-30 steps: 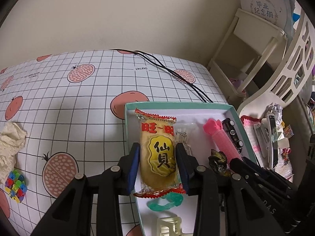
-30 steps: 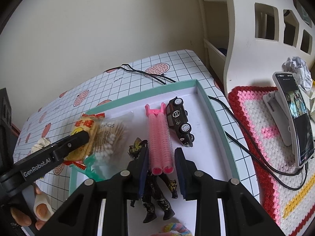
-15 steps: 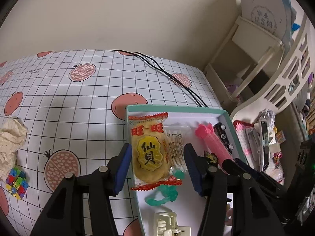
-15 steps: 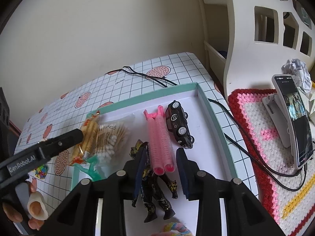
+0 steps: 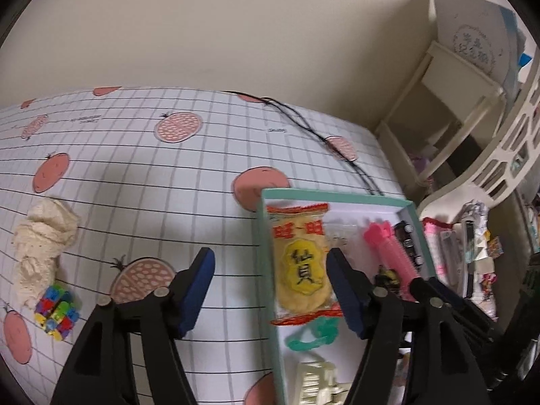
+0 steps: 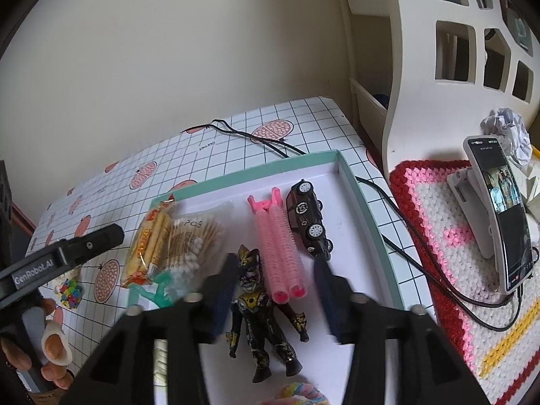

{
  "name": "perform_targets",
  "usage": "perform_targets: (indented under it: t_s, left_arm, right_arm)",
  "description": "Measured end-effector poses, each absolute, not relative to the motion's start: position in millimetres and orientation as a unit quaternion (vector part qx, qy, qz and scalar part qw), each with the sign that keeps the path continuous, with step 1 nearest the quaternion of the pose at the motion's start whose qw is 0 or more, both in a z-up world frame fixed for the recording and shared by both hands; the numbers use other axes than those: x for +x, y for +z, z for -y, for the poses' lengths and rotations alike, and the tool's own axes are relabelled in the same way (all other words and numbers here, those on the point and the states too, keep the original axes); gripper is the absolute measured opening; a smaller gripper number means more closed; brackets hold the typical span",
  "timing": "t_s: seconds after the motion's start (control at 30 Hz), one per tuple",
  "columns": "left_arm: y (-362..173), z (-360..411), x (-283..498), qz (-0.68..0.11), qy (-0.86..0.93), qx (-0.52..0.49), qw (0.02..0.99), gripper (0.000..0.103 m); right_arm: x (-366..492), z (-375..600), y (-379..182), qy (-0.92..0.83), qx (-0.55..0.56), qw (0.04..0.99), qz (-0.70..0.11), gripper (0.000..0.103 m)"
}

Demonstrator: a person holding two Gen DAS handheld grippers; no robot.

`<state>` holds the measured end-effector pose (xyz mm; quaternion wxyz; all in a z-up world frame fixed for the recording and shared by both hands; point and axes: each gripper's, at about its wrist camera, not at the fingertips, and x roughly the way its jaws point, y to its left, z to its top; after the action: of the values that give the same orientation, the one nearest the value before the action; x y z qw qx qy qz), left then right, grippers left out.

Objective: Organize objects
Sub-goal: 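Lower and open left gripper releasing snack packet while right releases pink curler in tray, then move both open tools from the tray back to the lace cloth and block toy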

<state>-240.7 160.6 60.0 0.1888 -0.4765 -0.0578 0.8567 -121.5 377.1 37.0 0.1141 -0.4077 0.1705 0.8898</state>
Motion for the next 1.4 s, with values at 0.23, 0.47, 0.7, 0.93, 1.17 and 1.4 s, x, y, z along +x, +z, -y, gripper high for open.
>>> perform_targets:
  t_s: [0.23, 0.47, 0.7, 0.93, 1.17, 1.4]
  left_arm:
    - [53, -154, -241, 0.042, 0.86, -0.481, 0.167, 0.089]
    - [54, -144, -242, 0.045, 0.867, -0.473, 0.147, 0.102]
    - [53, -140, -242, 0.042, 0.87, -0.471, 0.137, 0.103]
    - [55, -137, -242, 0.041, 0.873, -0.466, 0.134, 0.103]
    - [59, -133, -240, 0.048, 0.872, -0.468, 0.136, 0.103]
    - [78, -116, -238, 0.046, 0.885, -0.442, 0.14, 0.103]
  right_arm:
    - [-124, -372, 38, 0.893, -0.405, 0.108, -0.165, 0.073]
    - [-124, -372, 41, 0.895, -0.4, 0.106, -0.167, 0.09]
    - [-124, -373, 40, 0.896, -0.398, 0.107, -0.167, 0.102]
    - [-124, -370, 39, 0.896, -0.4, 0.108, -0.161, 0.103]
    - [-125, -367, 39, 0.897, -0.399, 0.106, -0.161, 0.103]
    - [-126, -355, 50, 0.904, -0.384, 0.1, -0.157, 0.103]
